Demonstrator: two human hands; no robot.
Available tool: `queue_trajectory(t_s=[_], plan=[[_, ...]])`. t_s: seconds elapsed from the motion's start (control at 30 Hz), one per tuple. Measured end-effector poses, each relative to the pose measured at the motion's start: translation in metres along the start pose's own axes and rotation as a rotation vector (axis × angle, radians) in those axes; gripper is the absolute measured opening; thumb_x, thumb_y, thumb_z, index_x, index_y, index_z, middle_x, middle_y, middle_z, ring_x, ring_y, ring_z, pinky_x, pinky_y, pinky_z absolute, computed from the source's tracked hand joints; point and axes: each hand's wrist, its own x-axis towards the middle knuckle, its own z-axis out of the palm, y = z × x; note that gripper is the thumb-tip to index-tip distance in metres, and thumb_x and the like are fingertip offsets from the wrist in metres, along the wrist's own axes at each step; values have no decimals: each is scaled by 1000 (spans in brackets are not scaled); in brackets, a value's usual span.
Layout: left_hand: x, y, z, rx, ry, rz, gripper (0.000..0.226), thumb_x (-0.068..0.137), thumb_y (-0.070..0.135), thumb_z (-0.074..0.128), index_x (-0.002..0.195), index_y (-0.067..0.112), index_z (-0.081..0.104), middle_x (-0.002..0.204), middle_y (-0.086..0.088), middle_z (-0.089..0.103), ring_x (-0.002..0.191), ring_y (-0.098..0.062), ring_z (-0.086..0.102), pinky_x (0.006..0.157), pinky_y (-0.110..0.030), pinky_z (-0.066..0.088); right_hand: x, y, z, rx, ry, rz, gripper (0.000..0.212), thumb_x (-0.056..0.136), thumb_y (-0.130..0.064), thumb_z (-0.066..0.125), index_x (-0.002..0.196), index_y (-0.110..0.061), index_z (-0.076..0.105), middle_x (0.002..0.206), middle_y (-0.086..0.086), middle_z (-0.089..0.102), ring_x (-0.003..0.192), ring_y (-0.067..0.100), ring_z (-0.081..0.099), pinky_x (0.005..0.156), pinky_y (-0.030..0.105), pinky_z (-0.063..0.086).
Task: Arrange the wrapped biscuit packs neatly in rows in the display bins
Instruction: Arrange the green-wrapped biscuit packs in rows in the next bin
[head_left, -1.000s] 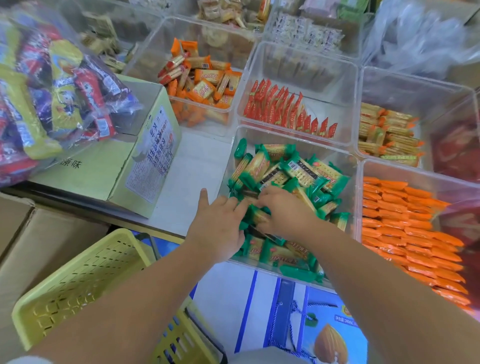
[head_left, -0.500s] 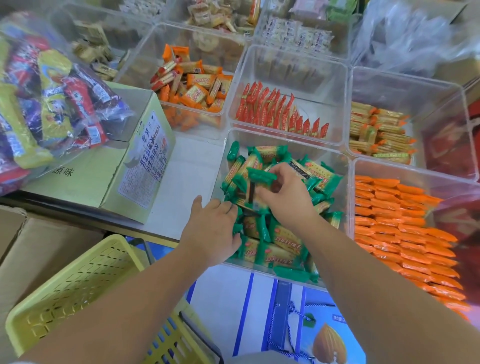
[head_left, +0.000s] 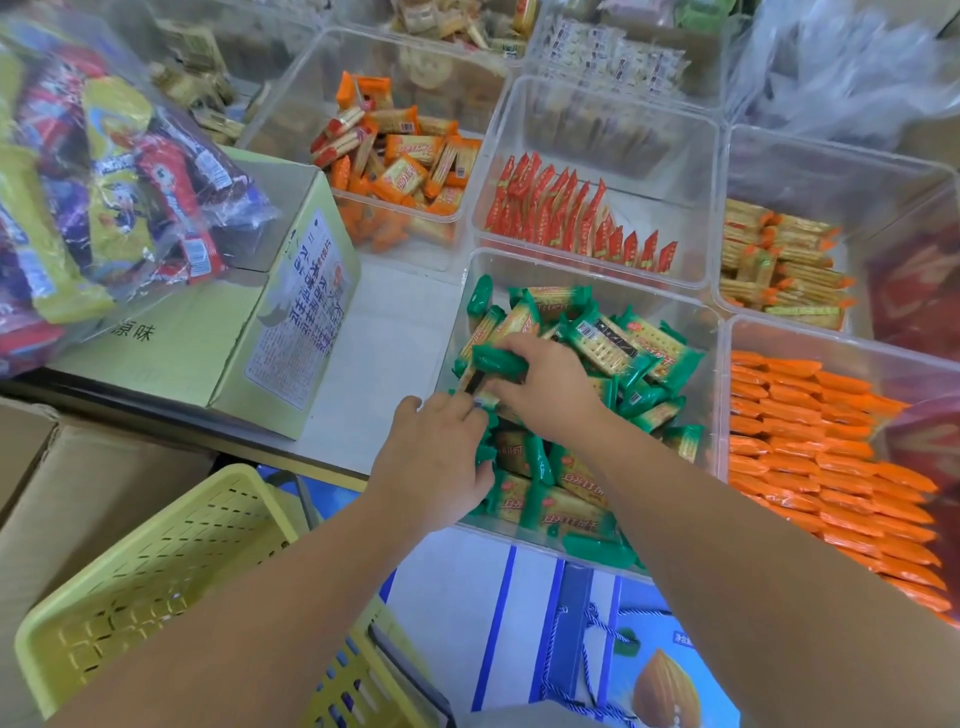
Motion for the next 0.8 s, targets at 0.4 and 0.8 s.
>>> queue_trajectory(t_s=[0.4,0.8], plan=[[-1,1,0,3,-41,-64,84,87,48,52,157,18,18,161,-1,26,142,-21,30,112,-51,33,-16,9,-14,-506,-363,-124,67,78,-31,80,138,-18,51,117,3,58,111,24,53,91,40,52],[-1,2,2,59,-66,-83,79,88,52,46,155,13,30,148,-3,39,139,-22,33,113,-51,30,-21,7,-25,-588,59,-72,15,101,-20,46,86,-18,44,70,-1,51,67,23,51,52,31,34]])
